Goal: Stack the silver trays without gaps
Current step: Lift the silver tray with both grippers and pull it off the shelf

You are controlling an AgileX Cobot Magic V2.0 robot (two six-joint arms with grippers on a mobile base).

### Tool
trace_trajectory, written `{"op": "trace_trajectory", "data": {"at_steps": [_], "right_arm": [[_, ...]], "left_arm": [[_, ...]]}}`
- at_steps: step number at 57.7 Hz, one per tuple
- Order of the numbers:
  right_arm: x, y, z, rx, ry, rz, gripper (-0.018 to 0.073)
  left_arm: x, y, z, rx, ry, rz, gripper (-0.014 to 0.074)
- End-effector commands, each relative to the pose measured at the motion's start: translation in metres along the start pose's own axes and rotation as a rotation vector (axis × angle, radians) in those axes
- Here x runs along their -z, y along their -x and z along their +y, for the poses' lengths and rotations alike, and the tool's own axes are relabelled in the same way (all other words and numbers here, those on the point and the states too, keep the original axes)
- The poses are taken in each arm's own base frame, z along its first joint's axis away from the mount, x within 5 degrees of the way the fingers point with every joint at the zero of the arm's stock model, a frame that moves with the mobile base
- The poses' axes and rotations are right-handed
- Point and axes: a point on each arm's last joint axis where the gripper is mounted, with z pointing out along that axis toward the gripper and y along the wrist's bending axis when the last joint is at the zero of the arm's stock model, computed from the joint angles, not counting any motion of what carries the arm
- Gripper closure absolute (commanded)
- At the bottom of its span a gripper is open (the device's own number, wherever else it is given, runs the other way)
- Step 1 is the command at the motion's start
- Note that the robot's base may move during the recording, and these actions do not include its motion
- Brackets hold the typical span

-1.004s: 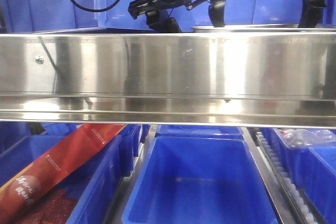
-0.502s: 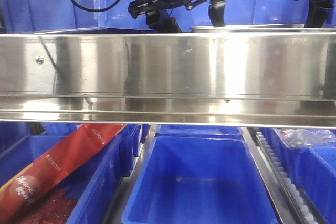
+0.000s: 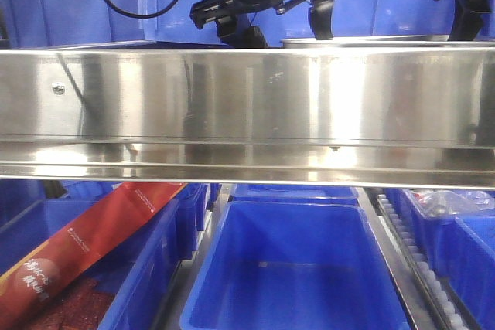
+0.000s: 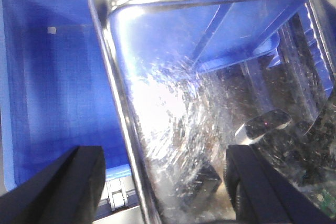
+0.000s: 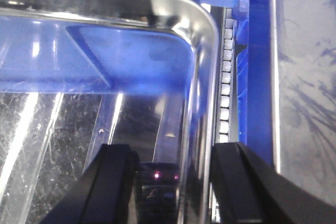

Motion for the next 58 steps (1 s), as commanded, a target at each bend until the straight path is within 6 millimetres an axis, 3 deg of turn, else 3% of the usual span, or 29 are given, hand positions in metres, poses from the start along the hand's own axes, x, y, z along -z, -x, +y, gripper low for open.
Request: {"op": "trace_trajectory", "data": {"at_steps": [1,13,20,24,30,34,39,46,58], "right_arm": [[0.001,0.004,-0.002,0.009,-0.008,-0.028,0.0316],[0.001,0.004,-0.002,0.009,-0.008,-0.024,0.0321],[0.001,0.003,-0.002,0.009,-0.009,-0.013,0.0418],[0.001,0.002,-0.002,0.009,-0.009,-0.009,0.0504],[0.001,0.002,-0.002,0.012,-0.01,-0.002,0.0647],[0.001,0.002,-0.002,0.012,-0.01,-0.002,0.064],[0.001,0.002,-0.002,0.012,-0.01,-0.002,0.0639],[0.002,0.001,-0.002,0.012,-0.01,0.002,0.0639],[0.015,0.0,-0.002,0.012,-0.01,0.004,0.0639]], "left_arm": [[0.003,0.002,-0.004,0.008,-0.016,-0.019,0.0216],[0.003,0.002,-0.004,0.01,-0.018,-0.018,0.0216],[0.003,0.002,-0.004,0.014,-0.023,-0.016,0.024],[0.003,0.002,-0.004,0.014,-0.022,-0.016,0.0309],[0.003,0.002,-0.004,0.014,-0.022,-0.016,0.0499],[0.003,0.002,-0.004,0.014,-0.022,-0.015,0.0634],[0.003,0.002,-0.004,0.014,-0.021,-0.013,0.0599],[0.003,0.001,-0.004,0.014,-0.02,-0.01,0.0617],[0.019,0.003,-0.005,0.012,-0.02,-0.006,0.0617]]}}
